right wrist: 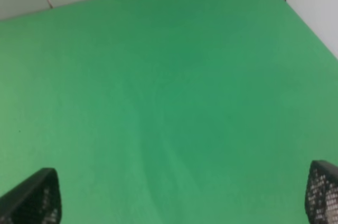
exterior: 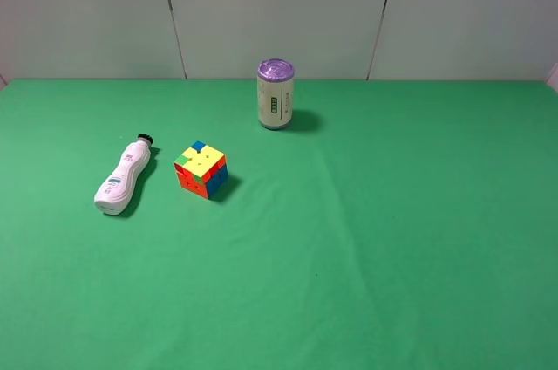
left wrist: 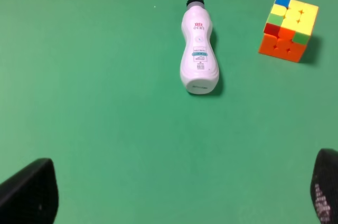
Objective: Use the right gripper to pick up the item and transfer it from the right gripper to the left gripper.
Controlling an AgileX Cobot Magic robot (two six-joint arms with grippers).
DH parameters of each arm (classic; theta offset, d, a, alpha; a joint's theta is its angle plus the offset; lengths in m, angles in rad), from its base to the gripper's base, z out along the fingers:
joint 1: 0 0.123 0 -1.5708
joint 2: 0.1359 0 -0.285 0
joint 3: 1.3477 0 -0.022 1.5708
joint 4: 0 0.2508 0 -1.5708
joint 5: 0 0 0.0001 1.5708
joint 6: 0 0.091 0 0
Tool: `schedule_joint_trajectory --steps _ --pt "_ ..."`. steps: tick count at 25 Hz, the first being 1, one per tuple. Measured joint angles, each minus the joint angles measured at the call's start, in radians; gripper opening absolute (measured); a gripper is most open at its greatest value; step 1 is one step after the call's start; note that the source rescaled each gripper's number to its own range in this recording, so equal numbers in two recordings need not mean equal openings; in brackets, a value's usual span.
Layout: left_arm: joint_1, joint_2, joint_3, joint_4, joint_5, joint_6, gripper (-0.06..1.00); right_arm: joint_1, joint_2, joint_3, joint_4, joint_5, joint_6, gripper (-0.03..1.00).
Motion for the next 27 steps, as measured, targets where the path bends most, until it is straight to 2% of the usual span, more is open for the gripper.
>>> schedule_joint_trajectory --steps 2,10,27 --pt "0.01 0.0 0.0 0.001 0.0 0.001 0.98 0.0 0.0 0.0 0.0 0.0 0.0 1.0" --pt "0.131 0.0 0.0 0.001 0.0 0.003 0.98 0.0 0.0 0.0 0.0 0.001 0.0 1.0" --pt "0.134 0.0 0.0 0.001 0.0 0.003 0.98 0.0 0.0 0.0 0.0 0.001 0.0 1.0"
